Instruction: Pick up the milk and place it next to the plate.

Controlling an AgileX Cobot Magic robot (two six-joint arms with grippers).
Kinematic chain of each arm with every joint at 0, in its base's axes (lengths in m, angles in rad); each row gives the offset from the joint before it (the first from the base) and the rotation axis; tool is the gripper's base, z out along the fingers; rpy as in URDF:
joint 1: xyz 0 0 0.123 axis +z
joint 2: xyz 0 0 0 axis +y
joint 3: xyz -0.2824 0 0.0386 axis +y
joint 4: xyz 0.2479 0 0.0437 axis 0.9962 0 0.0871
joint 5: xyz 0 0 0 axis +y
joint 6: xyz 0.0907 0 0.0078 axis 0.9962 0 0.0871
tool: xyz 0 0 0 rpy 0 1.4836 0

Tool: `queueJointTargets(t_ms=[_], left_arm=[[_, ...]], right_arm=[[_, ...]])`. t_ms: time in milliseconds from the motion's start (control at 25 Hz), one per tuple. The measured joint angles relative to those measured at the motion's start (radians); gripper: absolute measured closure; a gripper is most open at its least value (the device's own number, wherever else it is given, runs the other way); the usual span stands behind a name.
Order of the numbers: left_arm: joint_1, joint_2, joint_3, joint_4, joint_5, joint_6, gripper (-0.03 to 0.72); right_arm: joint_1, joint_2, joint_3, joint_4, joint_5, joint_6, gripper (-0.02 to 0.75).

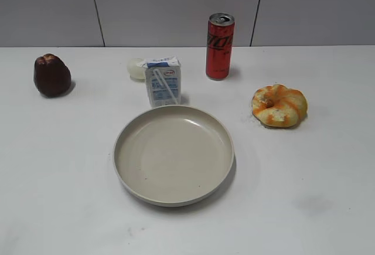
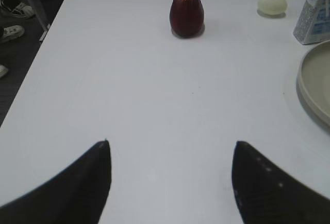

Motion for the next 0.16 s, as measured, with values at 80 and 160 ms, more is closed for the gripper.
queueJointTargets(t_ms=[80, 160], left_arm=[[0.000, 0.000, 0.000, 0.000, 0.000, 0.000, 0.141], [0.000, 0.000, 0.000, 0.000, 0.000, 0.000, 0.141]], right_arm=[[0.000, 0.000, 0.000, 0.000, 0.000, 0.000, 0.241], [0.000, 0.000, 0.000, 0.000, 0.000, 0.000, 0.241]])
